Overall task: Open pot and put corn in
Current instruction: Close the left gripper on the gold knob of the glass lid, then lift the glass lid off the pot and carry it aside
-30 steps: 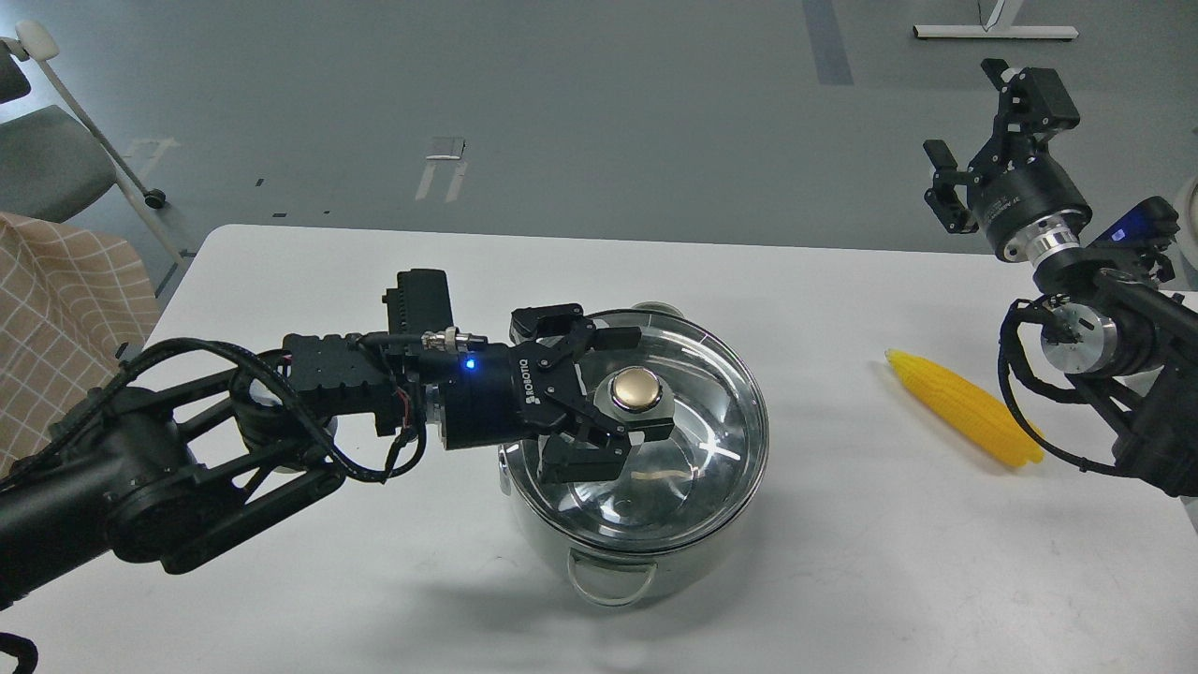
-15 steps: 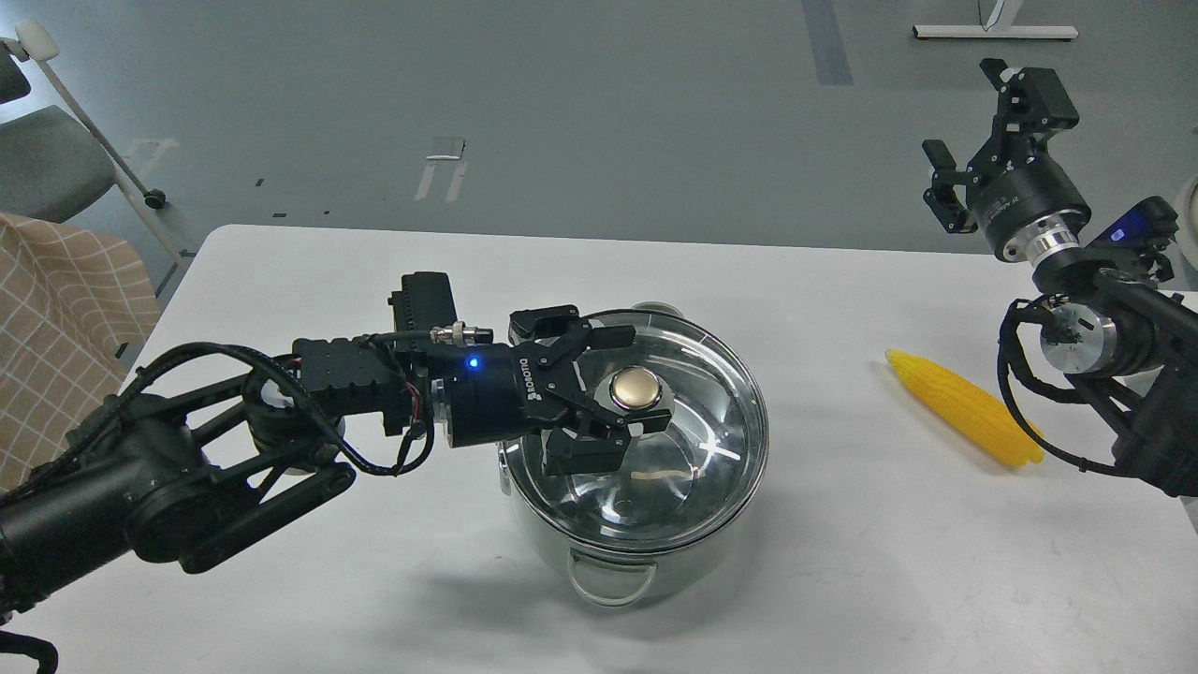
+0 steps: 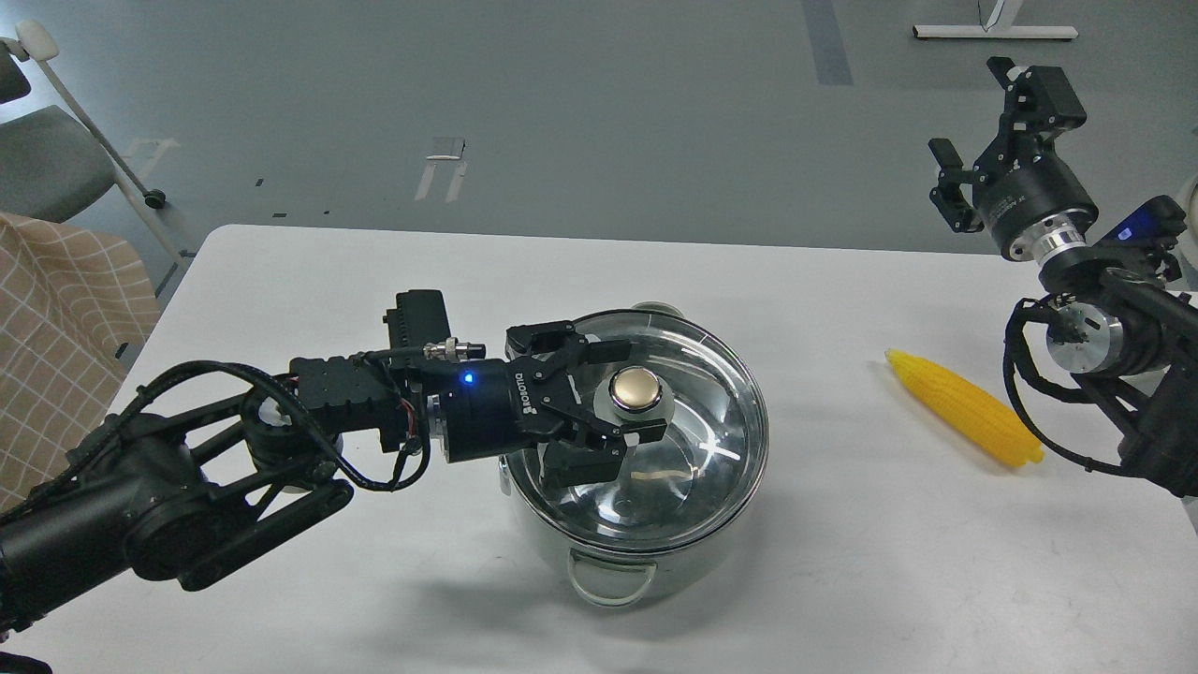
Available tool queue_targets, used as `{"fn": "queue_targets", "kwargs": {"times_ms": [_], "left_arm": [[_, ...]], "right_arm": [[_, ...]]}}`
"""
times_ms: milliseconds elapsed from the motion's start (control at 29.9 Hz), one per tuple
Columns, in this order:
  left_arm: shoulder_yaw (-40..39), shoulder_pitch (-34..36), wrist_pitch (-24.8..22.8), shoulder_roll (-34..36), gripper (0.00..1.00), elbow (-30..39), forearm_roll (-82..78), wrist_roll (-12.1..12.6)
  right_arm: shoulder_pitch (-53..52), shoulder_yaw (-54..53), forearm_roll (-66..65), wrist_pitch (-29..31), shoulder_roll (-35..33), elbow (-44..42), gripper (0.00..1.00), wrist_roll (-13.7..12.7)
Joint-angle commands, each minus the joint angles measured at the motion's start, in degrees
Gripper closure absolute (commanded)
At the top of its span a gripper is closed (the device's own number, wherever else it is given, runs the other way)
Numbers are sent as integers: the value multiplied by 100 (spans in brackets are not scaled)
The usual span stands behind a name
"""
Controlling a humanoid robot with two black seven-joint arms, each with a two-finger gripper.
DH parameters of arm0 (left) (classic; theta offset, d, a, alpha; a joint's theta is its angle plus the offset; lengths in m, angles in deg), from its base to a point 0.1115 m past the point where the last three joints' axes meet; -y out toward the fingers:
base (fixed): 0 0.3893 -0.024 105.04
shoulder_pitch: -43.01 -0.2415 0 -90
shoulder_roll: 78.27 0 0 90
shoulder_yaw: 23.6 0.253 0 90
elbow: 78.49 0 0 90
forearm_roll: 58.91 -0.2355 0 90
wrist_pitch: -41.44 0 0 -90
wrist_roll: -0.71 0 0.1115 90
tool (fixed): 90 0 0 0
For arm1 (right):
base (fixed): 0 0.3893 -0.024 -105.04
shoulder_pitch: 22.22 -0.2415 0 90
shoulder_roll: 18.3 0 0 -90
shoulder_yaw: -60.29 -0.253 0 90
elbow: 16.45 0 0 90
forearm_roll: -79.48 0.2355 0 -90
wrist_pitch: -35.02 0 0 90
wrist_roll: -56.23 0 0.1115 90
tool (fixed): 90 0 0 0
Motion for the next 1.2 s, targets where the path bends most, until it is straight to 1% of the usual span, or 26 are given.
{"fn": "queue_targets", "kwargs": {"times_ms": [0, 33, 67, 334, 368, 401, 468, 535, 568, 635, 802, 902, 1003, 1069, 1170], "left_arm": [[-1, -11, 8, 0, 35, -3, 0, 0], [-9, -11, 8, 0, 42, -3, 0, 0], [-10, -11, 8, -9, 47, -3, 0, 0], [-18, -178, 25, 0, 47, -3, 0, 0], [-18, -186, 25, -9, 51, -3, 0, 0], [-18, -195, 25, 0, 57, -3, 0, 0], [-45, -186, 25, 0, 65, -3, 0, 0], [-53, -178, 69, -9, 69, -3, 0, 0], [-62, -169, 139, -17, 73, 5, 0, 0], [-71, -125, 157, -18, 77, 49, 0, 0], [-291, 59, 148, 9, 77, 225, 0, 0], [-370, 367, 113, 123, 77, 322, 0, 0], [-493, 639, 52, 369, 76, 348, 0, 0], [-598, 789, -18, 649, 76, 340, 0, 0], [-695, 807, -71, 1290, 76, 331, 54, 0]], "right_arm": [[0, 0, 0, 0, 7, 0, 0, -1], [0, -8, 0, 0, -2, 0, 0, -1], [0, -8, 0, 0, -2, 0, 0, -1], [0, -8, 0, 0, -2, 0, 0, -1], [0, -8, 0, 0, -2, 0, 0, -1], [0, -8, 0, 0, -2, 0, 0, -1], [0, -8, 0, 0, -2, 0, 0, -1], [0, -8, 0, 0, -2, 0, 0, -1], [0, -8, 0, 0, -2, 0, 0, -1], [0, -8, 0, 0, -2, 0, 0, -1], [0, -8, 0, 0, -2, 0, 0, -1], [0, -8, 0, 0, -10, 0, 0, -1], [0, -8, 0, 0, -19, 0, 0, -1], [0, -8, 0, 0, -37, 8, 0, -1], [0, -8, 0, 0, -46, 26, 0, -1]]}}
